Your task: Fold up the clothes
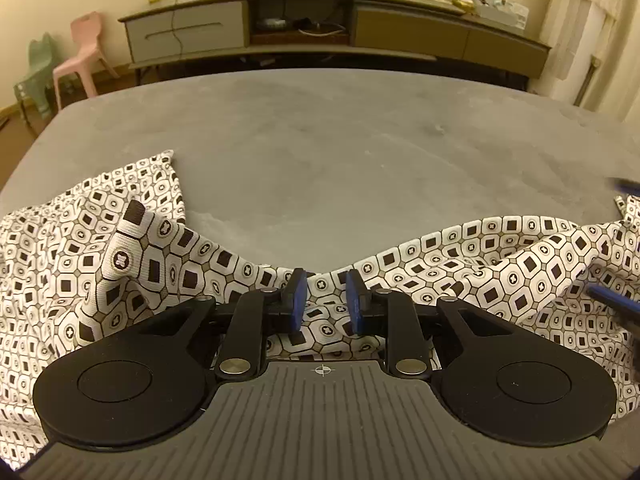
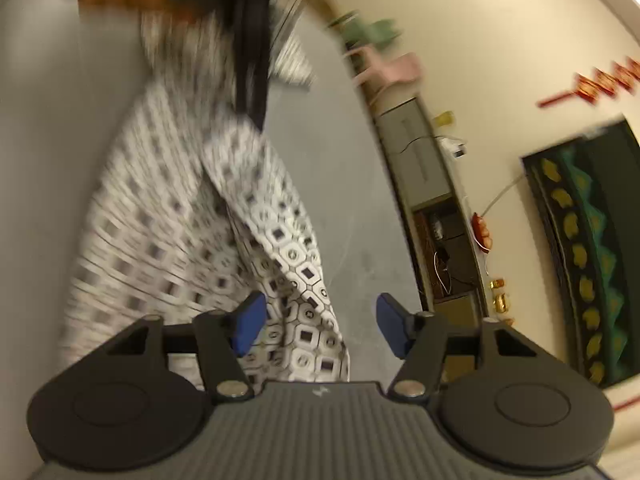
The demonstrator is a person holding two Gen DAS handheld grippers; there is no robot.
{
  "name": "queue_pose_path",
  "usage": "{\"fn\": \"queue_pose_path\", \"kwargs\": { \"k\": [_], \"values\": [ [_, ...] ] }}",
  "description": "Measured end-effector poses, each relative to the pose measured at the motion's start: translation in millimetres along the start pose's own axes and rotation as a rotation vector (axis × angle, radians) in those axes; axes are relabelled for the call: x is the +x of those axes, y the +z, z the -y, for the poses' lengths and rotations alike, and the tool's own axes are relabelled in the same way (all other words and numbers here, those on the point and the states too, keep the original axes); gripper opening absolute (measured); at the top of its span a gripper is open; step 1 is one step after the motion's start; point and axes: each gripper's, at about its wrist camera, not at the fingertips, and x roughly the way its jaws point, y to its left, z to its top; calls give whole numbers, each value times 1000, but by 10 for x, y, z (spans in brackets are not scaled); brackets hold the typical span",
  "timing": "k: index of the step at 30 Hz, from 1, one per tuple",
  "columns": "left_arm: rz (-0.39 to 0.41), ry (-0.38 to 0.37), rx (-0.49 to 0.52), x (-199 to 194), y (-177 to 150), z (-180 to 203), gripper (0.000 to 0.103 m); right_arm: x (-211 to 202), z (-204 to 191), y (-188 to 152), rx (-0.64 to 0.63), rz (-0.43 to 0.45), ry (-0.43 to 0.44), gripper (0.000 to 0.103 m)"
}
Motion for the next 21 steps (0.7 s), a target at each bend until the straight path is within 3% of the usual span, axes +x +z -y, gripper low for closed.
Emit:
{"fn": "queue_pose_path", "kwargs": {
  "k": [1, 2, 8, 14, 15, 19, 21],
  "values": [
    [0, -6, -4, 3, 3, -20, 13, 127, -23, -10, -42, -32, 10, 10],
    [0, -12, -10, 6, 6, -37, 13, 183, -49, -19, -74, -52, 18, 4],
    [-12, -50, -75, 0, 49, -160, 13, -326, -277, -91, -124, 37, -40, 1],
    [-16, -31, -119, -42, 20, -110, 5, -1265, -1036, -130, -232, 99, -67, 1],
    [-19, -26, -117, -45, 15, -92, 4, -1421, -1159, -114, -215, 104, -39, 1],
    [-19, 14, -85, -43, 6, -51, 4, -2002, -1609, -92, -72, 109, 236, 1],
    [-22, 20, -82, -48, 7, -47, 4, -2121, -1731, -127, 3, 99, 308, 2]
  ]
}}
